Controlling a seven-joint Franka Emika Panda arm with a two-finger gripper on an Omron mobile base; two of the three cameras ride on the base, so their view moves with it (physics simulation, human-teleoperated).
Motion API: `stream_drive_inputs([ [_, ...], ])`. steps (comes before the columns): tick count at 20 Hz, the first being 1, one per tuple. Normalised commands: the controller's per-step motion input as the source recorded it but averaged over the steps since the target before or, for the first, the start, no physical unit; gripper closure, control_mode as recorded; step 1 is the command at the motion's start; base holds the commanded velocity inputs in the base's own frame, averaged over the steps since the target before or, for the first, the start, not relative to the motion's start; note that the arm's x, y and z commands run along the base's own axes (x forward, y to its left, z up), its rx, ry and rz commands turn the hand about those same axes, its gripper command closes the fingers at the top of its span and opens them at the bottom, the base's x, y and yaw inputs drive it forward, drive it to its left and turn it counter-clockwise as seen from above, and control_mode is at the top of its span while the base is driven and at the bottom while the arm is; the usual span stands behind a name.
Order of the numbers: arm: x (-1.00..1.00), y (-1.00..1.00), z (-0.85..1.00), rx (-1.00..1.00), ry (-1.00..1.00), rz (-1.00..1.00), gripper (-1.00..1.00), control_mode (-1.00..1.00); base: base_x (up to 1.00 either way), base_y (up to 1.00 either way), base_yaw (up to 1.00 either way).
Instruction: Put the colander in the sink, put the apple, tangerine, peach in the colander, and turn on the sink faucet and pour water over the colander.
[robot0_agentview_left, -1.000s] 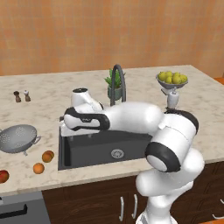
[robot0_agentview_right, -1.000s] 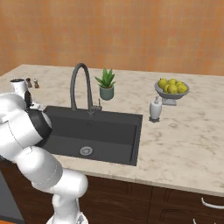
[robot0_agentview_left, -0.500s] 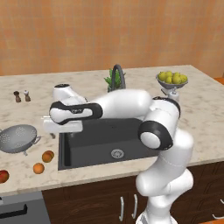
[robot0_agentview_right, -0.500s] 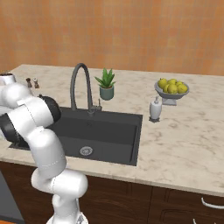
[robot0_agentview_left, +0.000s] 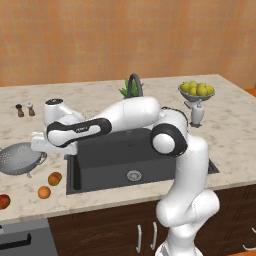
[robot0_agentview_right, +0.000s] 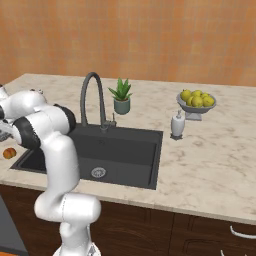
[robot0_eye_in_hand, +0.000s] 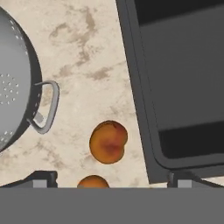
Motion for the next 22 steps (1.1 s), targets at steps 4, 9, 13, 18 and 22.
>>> stream_drive_inputs([
  [4,0.50,0.25,0.00,0.00,0.00,-0.06,-1.00,-1.00,0.00,0.00,0.00],
  [9,0.41,0.27,-0.05,0.00,0.01,0.00,-1.00,-1.00,0.00,0.00,0.00],
  [13,0.16,0.32,-0.17,0.00,0.09,0.00,-1.00,-1.00,0.00,0.00,0.00],
  [18,0.18,0.42,-0.30,0.00,0.08,0.00,-1.00,-1.00,0.00,0.00,0.00],
  [22,0.31,0.39,-0.25,0.00,0.05,0.00,-1.00,-1.00,0.00,0.00,0.00],
])
